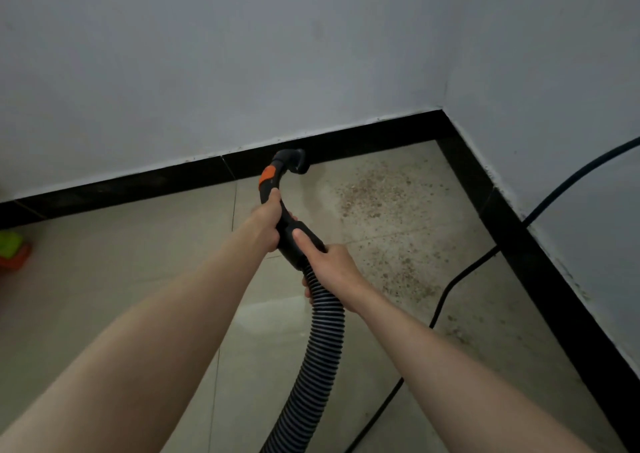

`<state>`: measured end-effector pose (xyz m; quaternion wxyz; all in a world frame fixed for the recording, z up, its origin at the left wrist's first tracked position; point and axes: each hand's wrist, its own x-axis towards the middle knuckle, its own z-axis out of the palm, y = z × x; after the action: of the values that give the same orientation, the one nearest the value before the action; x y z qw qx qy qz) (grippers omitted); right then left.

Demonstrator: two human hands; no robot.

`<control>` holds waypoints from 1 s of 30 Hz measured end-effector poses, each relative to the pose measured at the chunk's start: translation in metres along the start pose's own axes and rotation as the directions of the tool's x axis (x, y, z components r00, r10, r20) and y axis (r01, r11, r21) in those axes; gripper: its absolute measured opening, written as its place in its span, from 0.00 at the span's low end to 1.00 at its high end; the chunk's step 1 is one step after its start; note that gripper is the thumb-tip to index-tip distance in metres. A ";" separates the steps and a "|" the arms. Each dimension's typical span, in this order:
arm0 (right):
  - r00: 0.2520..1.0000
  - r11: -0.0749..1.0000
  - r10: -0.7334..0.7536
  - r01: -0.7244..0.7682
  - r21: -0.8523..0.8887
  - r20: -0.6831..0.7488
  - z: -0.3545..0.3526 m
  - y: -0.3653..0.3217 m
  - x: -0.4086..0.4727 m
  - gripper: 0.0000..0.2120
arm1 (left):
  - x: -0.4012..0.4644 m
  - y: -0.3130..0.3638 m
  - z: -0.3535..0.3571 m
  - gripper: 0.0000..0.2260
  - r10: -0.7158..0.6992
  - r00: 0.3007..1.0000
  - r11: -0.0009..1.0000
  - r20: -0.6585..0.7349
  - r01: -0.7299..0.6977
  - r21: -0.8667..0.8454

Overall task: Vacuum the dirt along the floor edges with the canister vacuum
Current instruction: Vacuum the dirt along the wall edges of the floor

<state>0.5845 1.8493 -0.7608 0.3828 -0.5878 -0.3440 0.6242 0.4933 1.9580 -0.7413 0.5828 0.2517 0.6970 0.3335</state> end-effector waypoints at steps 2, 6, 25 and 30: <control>1.000 1.000 0.007 -0.007 -0.013 -0.004 0.000 0.006 0.006 0.24 | 0.014 -0.008 0.001 0.19 -0.006 1.000 1.000 0.003 0.006 -0.004; 1.000 1.000 -0.012 0.011 -0.016 -0.022 -0.004 0.014 0.023 0.19 | 0.039 -0.013 0.013 0.18 0.021 0.999 1.000 0.026 -0.021 -0.010; 0.982 0.996 0.037 -0.020 0.093 -0.185 -0.035 0.061 0.066 0.14 | 0.084 -0.050 0.075 0.18 0.159 0.987 0.970 0.031 -0.162 0.182; 0.977 0.992 0.049 -0.023 0.125 -0.209 -0.043 0.062 0.068 0.14 | 0.086 -0.049 0.086 0.21 0.158 0.986 0.955 0.057 -0.167 0.244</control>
<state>0.6217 1.8793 -0.8504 0.4408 -0.6327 -0.2518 0.5848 0.5625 2.0039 -0.8424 0.5300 0.3850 0.6993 0.2860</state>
